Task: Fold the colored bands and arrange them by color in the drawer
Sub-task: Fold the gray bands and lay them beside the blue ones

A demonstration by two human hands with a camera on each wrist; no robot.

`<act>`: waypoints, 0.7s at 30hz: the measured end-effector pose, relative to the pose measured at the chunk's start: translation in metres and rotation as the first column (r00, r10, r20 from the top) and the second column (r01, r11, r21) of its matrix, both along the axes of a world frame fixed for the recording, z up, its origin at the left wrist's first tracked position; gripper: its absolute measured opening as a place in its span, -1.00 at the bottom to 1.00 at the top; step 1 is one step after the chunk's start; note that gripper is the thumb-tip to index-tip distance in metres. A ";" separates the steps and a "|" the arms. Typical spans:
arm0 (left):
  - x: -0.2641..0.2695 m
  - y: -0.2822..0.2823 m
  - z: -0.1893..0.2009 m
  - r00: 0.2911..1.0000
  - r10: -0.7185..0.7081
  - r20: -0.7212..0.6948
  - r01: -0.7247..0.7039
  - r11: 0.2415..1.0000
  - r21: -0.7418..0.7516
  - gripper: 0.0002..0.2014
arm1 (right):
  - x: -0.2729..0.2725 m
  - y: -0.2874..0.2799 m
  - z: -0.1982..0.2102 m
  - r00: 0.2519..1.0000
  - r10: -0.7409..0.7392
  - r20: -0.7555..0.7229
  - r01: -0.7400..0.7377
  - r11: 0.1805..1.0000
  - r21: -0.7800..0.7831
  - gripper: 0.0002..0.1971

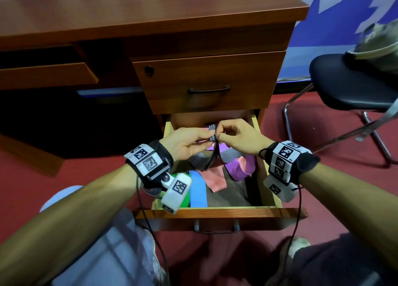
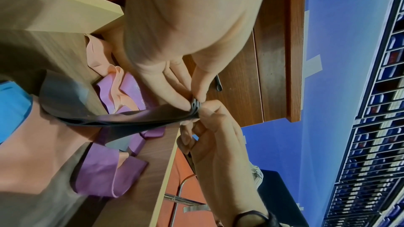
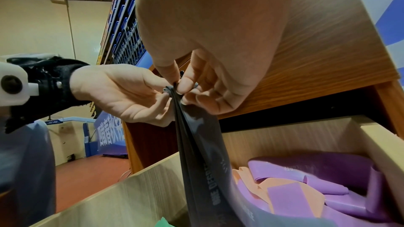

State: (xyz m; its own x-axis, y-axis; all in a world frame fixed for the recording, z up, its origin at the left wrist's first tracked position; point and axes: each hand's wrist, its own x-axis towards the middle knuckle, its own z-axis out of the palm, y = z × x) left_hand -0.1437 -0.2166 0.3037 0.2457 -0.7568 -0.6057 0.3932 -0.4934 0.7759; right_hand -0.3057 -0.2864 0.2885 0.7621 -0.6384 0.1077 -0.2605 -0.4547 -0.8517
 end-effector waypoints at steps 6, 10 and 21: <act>-0.001 0.001 -0.003 1.000 0.008 -0.020 -0.008 1.000 -0.013 -0.96 | 0.000 0.003 0.002 1.000 0.015 0.006 -0.016 0.999 0.038 -0.89; 0.003 0.001 -0.004 1.000 -0.007 -0.028 0.007 1.000 -0.010 -0.95 | 0.002 0.002 0.002 1.000 0.006 -0.016 -0.003 0.984 0.180 -0.82; 0.005 -0.002 0.005 0.999 -0.031 0.016 0.033 0.989 -0.144 -0.95 | 0.013 0.002 0.002 0.986 -0.087 0.143 0.032 0.937 0.348 -0.90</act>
State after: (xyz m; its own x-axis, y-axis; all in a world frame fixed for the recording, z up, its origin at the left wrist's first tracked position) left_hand -0.1392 -0.2189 0.3086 0.2274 -0.8436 -0.4864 0.3677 -0.3882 0.8451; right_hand -0.2931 -0.2847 0.2907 0.7131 -0.7009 -0.0134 -0.1314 -0.1149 -0.9847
